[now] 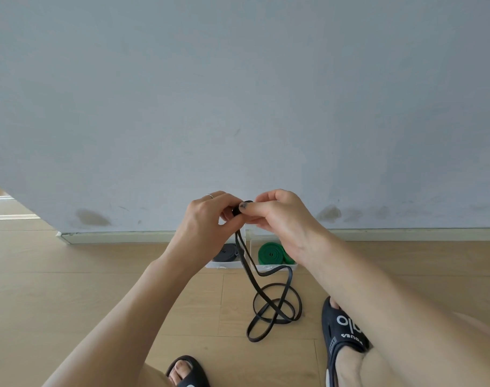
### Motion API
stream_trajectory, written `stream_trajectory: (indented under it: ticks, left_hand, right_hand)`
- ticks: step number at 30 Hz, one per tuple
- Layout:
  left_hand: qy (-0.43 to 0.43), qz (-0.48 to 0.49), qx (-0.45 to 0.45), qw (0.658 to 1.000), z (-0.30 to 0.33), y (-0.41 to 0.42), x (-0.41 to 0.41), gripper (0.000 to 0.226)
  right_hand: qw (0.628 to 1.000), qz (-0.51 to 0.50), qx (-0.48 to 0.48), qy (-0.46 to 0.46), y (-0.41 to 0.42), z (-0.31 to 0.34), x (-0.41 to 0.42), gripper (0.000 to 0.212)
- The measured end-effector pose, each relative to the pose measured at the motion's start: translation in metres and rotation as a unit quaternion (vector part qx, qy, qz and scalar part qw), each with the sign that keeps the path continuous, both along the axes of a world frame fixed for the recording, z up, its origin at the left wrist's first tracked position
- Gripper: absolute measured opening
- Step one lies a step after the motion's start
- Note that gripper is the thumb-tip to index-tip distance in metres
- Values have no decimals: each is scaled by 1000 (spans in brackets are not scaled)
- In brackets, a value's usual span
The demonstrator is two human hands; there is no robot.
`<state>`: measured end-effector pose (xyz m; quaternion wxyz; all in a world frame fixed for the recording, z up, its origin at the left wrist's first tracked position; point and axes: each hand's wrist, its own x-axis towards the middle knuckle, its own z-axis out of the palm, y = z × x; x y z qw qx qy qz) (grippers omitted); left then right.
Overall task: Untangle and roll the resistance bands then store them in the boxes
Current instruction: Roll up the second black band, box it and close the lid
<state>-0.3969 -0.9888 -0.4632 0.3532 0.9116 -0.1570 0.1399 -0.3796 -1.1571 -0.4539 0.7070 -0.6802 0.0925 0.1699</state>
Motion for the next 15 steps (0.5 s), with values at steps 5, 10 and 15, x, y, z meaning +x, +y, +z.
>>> stream_trajectory:
  ticks: [5,10,15]
  left_hand:
    - [8,-32,47,998,1,2,-1,6]
    - [2,-24,35,999,4,5,-4,9]
    - [110,3,-129,986,14,9,-8,4]
  right_hand:
    - [1000,17,-6,-1,-2,-3,1,38]
    - [998,55,-5,-6,-4,1,-1,42]
    - [996,38,71,43,-6,0,8,49]
